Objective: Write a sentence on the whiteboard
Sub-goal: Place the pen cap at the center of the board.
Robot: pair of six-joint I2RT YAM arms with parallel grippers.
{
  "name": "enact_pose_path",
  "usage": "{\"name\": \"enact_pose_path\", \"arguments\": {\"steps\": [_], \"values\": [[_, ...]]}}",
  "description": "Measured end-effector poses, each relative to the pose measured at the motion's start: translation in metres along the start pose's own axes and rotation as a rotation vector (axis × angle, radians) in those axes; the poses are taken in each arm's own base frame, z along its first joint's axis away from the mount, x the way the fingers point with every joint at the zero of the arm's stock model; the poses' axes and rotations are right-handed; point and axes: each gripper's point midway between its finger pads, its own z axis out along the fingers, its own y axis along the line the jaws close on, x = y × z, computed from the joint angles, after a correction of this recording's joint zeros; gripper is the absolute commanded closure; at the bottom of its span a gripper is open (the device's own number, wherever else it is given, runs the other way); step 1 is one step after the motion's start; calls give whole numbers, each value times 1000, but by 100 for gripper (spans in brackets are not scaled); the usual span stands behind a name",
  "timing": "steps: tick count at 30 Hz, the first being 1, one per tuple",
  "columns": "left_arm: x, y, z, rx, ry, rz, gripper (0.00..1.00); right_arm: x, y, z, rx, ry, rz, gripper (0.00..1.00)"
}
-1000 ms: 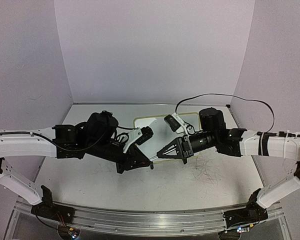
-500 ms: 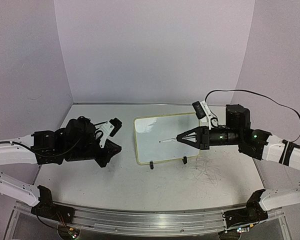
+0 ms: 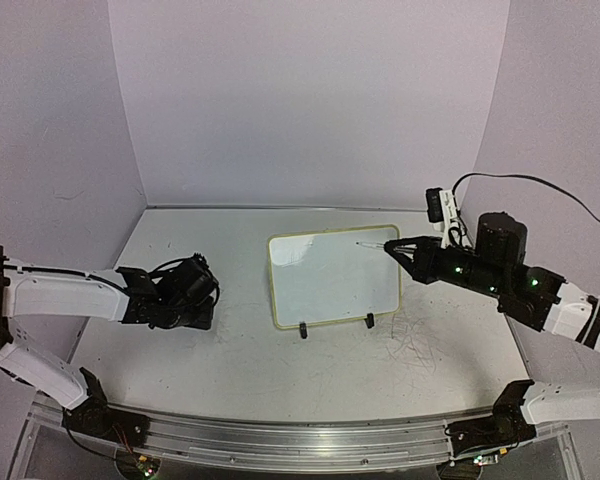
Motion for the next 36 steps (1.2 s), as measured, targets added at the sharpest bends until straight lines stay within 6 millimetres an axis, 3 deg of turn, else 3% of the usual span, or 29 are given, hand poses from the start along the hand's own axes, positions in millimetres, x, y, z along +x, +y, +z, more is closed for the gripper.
{"name": "enact_pose_path", "arguments": {"steps": [10, 36], "values": [[32, 6, 36, -127, 103, 19, 100, -19, -5, -24, 60, -109, -84, 100], [50, 9, 58, -184, 133, -7, 98, -30, -9, -49, 107, -181, -113, 100]]}}
